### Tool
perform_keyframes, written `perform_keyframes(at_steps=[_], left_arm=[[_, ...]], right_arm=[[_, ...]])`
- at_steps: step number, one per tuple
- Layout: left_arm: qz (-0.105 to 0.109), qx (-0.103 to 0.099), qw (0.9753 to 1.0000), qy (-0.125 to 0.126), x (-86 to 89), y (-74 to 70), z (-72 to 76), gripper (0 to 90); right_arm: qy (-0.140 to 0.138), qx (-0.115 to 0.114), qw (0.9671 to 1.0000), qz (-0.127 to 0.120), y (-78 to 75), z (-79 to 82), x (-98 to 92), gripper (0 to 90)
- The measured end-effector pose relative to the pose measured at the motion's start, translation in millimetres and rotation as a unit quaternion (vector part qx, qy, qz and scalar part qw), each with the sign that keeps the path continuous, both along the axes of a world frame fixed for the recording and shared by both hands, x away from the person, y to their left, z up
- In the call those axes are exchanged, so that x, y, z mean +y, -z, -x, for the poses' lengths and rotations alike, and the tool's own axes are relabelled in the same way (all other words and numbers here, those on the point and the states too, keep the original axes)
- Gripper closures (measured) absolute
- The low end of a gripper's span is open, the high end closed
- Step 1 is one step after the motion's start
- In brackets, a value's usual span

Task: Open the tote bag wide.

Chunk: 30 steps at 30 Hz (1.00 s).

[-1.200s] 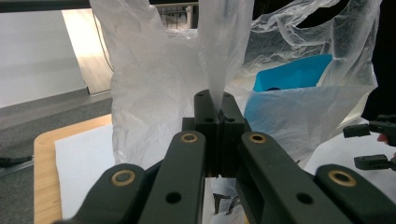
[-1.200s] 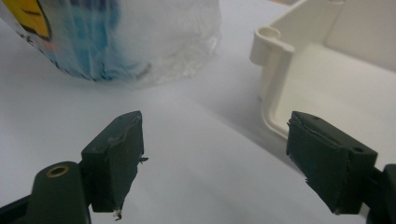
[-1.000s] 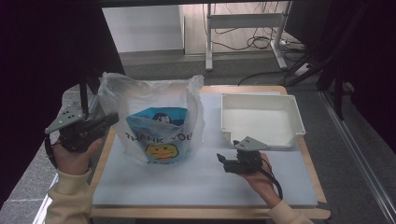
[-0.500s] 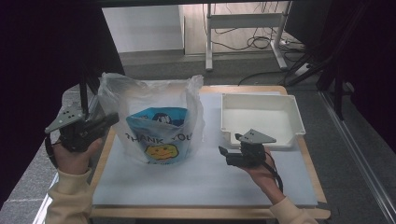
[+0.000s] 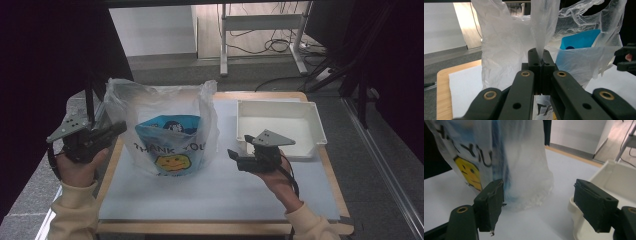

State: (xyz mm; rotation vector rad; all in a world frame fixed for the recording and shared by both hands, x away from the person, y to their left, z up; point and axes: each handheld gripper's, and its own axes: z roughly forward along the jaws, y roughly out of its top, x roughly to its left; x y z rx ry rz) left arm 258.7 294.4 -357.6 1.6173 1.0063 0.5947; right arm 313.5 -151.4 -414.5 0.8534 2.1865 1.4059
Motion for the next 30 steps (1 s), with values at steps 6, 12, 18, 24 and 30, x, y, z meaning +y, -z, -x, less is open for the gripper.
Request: perform_keyframes(at_steps=[6,12,18,24,30], left_arm=[[0.003,0.001,1.0000,0.002,0.5,0.4,-0.5,89.6],[0.006,0.000,1.0000,0.001,2.4,0.0,0.2,89.7],[0.007,0.000,1.0000,0.002,2.7,0.3,-0.1,89.7],[0.009,0.000,1.0000,0.001,3.8,0.0,0.2,89.7],[0.010,0.000,1.0000,0.001,4.7,0.1,0.0,89.7]], right_arm=[[-0.026,-0.021,0.9994,-0.003,-25.2,-5.1,17.7,28.9],[-0.054,-0.031,0.9980,-0.010,-42.4,-10.4,34.9,30.8],[-0.067,-0.039,0.9970,-0.006,-53.5,-13.1,46.0,33.5],[-0.080,-0.042,0.9959,-0.006,-61.4,-20.1,54.2,40.5],[-0.096,-0.039,0.9946,-0.011,-66.7,-29.5,61.7,49.7]])
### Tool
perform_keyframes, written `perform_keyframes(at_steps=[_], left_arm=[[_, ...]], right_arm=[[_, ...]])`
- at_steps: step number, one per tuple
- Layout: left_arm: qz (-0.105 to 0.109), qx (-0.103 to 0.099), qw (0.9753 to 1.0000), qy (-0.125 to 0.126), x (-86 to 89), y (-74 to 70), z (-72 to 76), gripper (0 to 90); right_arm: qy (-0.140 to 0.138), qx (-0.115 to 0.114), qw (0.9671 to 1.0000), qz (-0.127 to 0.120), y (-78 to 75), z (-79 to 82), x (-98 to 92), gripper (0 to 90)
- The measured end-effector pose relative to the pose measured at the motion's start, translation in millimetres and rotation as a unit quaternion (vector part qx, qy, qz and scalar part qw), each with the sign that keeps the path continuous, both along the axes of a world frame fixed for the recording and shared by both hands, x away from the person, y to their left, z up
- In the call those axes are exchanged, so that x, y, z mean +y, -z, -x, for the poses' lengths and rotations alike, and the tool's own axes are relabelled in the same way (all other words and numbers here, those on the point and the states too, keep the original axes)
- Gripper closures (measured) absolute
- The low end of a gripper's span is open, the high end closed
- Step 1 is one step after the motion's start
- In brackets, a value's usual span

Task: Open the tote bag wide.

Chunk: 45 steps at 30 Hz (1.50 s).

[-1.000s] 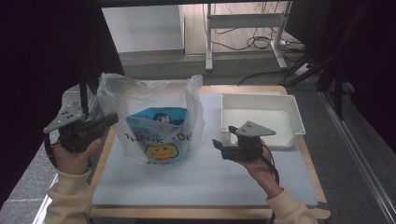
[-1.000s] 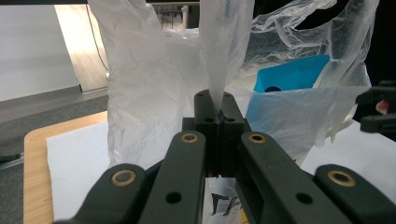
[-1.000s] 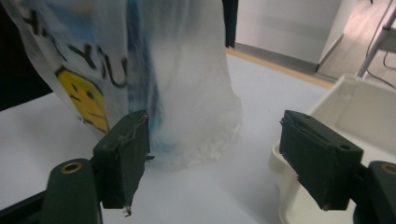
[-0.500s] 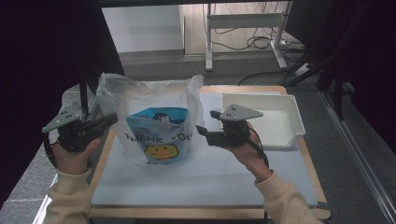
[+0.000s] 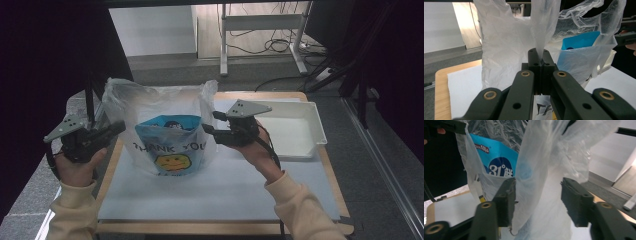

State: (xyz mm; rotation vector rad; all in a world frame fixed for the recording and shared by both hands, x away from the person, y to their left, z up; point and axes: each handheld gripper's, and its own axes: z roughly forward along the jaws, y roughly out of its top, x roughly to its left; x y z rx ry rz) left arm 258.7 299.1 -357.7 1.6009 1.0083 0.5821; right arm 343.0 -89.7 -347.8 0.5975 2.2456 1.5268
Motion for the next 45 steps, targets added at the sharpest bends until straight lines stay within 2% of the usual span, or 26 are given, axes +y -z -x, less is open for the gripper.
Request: perform_keyframes(at_steps=[5,9,12,17,23,31,45], left_arm=[[0.001,0.000,1.0000,0.000,0.7,0.0,0.3,89.6],[0.001,-0.001,1.0000,0.001,1.3,-0.1,0.5,89.7],[0.002,-0.001,1.0000,0.001,1.1,-0.1,0.9,89.6],[0.000,0.000,1.0000,0.000,1.9,1.6,2.0,89.6],[0.007,0.006,0.9999,0.006,4.9,4.6,4.3,89.7],[0.002,0.008,0.9999,0.006,4.3,6.9,6.8,89.7],[-0.003,0.026,0.9996,0.006,1.3,18.4,5.4,89.7]], right_arm=[[-0.008,0.000,1.0000,-0.006,-3.1,-5.5,1.8,71.5],[-0.016,-0.002,0.9998,-0.006,-5.0,-5.3,0.4,83.1],[-0.018,-0.009,0.9998,-0.006,-6.3,-3.0,0.6,86.6],[-0.010,-0.017,0.9998,-0.003,-5.0,1.4,-0.7,87.9],[-0.003,-0.025,0.9996,-0.015,2.5,6.6,-4.8,88.2],[-0.001,-0.021,0.9995,-0.023,11.6,9.7,-5.7,88.4],[0.009,-0.022,0.9994,-0.026,28.2,12.7,-8.9,88.5]])
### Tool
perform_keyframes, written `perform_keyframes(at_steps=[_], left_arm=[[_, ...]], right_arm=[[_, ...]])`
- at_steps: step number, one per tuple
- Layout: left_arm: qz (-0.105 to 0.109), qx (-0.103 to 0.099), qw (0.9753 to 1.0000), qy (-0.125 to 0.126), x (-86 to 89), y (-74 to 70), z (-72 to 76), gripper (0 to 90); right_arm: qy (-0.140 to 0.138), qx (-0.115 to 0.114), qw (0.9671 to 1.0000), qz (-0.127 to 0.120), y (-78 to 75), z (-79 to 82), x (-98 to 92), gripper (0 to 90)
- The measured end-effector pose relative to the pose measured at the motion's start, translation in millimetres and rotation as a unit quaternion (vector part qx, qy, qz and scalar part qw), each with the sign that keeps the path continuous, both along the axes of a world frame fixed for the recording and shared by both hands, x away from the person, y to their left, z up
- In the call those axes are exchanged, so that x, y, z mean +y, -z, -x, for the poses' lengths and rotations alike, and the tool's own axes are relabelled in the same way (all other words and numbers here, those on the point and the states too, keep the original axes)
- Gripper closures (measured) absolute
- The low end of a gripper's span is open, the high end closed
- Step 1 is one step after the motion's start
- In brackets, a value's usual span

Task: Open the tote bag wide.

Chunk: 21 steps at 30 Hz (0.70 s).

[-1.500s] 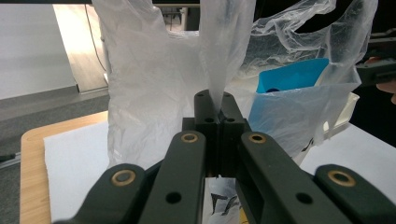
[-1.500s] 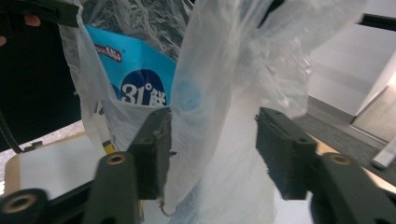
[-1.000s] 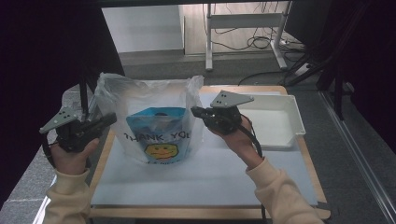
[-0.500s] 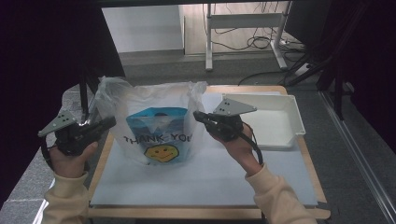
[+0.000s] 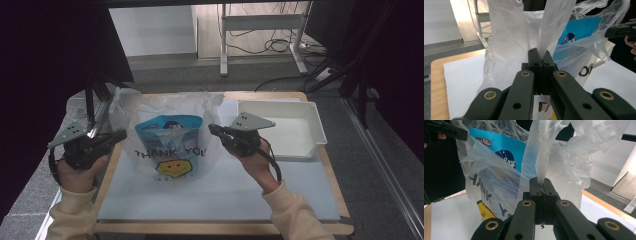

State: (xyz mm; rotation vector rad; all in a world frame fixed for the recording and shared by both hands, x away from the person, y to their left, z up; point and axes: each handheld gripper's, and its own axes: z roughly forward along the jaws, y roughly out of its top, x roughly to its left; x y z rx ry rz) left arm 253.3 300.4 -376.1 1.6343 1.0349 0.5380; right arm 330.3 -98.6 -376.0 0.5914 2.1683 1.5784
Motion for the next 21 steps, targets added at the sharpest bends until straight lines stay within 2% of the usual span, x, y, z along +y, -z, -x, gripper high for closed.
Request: perform_keyframes(at_steps=[14,21], left_arm=[[-0.006,0.019,0.9998,-0.007,-3.5,13.5,-1.2,89.7],[-0.010,0.029,0.9995,-0.009,-5.3,21.1,0.2,89.7]], right_arm=[[0.000,0.018,0.9997,-0.015,19.8,-2.2,-3.6,88.6],[-0.001,0.026,0.9996,-0.012,25.2,-3.8,-4.6,88.6]])
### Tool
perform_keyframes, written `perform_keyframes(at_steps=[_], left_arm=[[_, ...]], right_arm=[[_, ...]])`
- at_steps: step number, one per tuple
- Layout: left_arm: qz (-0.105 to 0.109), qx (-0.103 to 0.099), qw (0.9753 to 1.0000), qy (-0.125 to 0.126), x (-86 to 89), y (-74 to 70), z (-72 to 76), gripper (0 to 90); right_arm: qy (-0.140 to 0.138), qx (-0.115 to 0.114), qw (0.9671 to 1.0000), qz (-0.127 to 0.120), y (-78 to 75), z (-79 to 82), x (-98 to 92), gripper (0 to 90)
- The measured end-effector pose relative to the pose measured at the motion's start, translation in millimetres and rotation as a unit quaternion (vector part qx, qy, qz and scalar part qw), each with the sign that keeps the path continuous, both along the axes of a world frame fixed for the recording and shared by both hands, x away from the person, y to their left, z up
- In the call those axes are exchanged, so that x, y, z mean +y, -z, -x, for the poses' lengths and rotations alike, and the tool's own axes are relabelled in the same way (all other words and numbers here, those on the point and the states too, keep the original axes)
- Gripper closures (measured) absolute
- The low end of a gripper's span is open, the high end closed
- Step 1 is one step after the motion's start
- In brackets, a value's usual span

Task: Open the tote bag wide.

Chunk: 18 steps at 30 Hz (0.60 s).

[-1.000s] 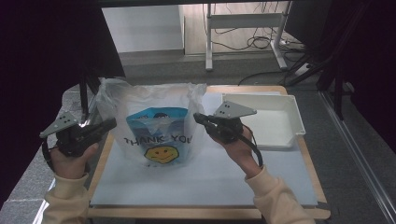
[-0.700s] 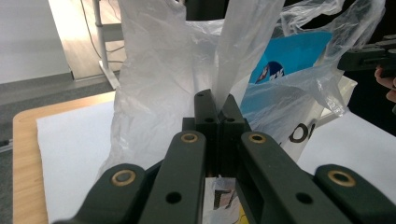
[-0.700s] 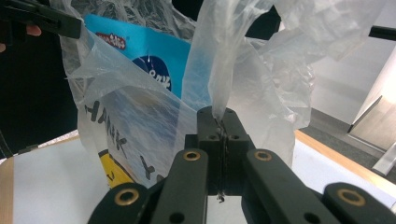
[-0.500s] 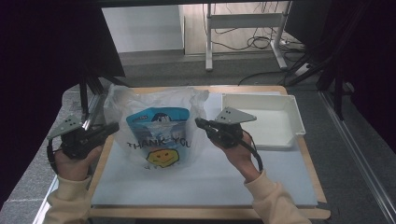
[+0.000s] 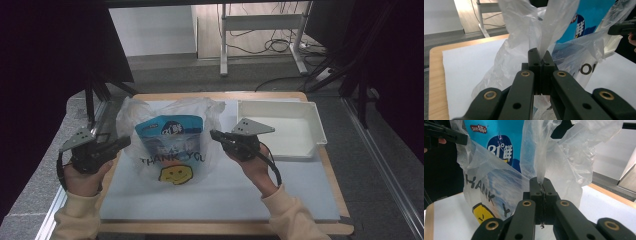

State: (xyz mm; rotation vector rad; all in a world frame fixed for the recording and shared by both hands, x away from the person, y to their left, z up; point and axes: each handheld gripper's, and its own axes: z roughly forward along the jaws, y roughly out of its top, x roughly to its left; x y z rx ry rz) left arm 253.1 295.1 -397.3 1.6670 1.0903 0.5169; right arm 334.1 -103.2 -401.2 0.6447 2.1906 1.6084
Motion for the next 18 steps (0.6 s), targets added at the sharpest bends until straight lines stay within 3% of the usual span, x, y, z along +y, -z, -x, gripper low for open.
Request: perform_keyframes(at_steps=[18], left_arm=[[0.001,0.032,0.9995,-0.003,3.8,23.9,-1.2,89.7]], right_arm=[[-0.003,0.020,0.9996,0.021,18.3,0.7,3.0,88.6]])
